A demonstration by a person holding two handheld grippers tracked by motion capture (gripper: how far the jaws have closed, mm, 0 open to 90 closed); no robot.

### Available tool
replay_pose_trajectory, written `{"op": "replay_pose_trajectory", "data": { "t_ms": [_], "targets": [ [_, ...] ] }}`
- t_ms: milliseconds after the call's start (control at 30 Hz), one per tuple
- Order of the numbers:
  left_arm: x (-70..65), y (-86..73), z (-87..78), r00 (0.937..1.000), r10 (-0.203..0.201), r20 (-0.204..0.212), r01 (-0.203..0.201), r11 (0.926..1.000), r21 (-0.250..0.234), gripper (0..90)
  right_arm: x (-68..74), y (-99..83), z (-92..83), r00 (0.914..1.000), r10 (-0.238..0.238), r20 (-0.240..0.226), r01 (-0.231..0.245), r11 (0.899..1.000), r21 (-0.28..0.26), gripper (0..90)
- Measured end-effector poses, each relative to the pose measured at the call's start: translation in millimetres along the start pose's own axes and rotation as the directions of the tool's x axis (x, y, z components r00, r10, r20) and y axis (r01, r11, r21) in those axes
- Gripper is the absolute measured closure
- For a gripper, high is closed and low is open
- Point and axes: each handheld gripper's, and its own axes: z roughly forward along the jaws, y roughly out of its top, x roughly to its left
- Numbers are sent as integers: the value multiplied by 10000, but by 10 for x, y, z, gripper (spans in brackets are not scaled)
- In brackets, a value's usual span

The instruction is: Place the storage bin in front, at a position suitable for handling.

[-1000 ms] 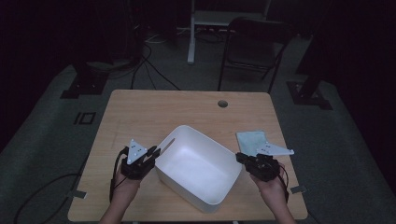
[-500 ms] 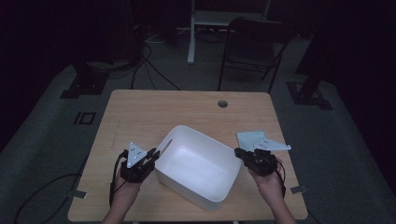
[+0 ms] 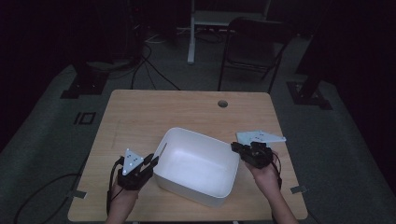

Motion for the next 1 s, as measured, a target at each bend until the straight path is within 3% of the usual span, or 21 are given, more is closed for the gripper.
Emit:
{"op": "replay_pose_trajectory", "data": {
  "t_ms": [233,400,600,700,833,933,1000],
  "targets": [
    [-61,-45,-91,10000,-16,13,16,10000,-25,746,-21,51,83,9999,-93,140,94,9999,-49,823],
    [-121,-73,-172,9999,121,-91,-121,9999,9,741,-51,91,153,9999,-120,-57,120,9999,-81,815],
    [-149,-92,-236,9999,79,80,-79,9999,62,741,-75,138,214,9998,-110,-187,109,9999,-20,801],
    [-129,-86,-234,9991,-29,419,32,10000,-62,674,-82,149,217,9995,-185,-236,185,9998,-16,778],
    [-82,-19,-217,9987,98,505,-82,9994,-327,560,-44,151,98,9999,-54,-89,49,9985,-553,635],
    [-13,52,-153,9977,160,659,-139,9994,-325,481,29,110,-39,9997,219,-71,-224,9968,-762,588],
    [35,97,-99,9977,258,621,-234,9989,-400,477,106,41,-124,9996,265,-101,-272,9961,-842,562]
  ]
}}
